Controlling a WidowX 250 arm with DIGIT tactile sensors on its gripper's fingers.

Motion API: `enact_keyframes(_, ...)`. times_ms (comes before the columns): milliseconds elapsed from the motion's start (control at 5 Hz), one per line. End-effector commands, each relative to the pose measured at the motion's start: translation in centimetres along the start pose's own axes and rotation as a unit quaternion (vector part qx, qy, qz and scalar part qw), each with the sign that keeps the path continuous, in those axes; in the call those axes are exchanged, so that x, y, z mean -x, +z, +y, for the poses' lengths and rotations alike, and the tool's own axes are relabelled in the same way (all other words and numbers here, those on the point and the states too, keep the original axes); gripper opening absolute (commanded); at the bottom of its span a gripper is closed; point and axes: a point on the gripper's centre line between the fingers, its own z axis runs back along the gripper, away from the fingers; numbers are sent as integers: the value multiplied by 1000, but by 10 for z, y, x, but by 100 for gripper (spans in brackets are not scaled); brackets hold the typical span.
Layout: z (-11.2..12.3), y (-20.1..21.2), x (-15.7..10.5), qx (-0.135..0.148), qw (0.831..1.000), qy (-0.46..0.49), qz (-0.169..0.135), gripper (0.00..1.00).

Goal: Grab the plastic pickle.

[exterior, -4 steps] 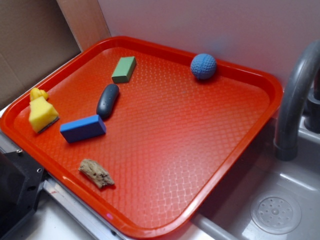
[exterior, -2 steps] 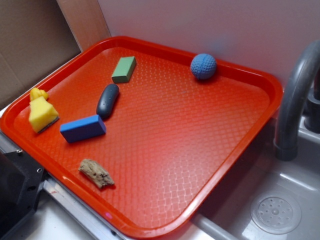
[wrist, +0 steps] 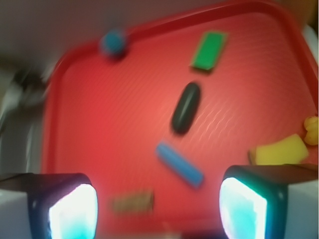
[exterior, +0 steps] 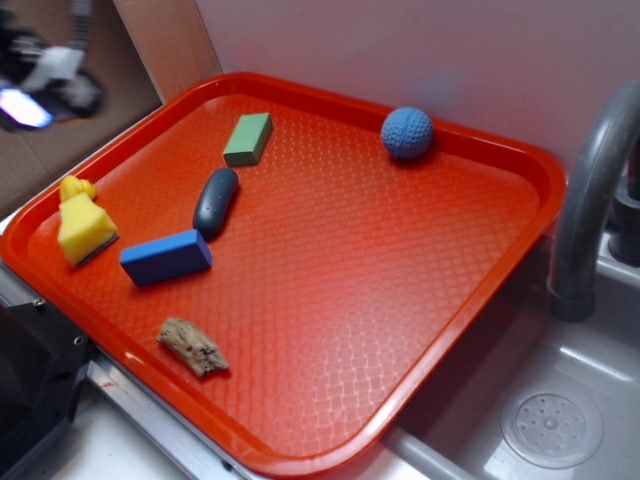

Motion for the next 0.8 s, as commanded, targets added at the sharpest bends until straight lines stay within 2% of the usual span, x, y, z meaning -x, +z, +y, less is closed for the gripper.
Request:
enact_keyframes(0,27,-92,-17,-54,994,54,75,100)
enact_keyframes(200,43,-117,-9,-93,985,75,123,100)
enact_keyframes(400,49,-131,-10,-103,978,93,158,100)
enact_keyframes(600,53,-136,-8,-128,970,108,176,0)
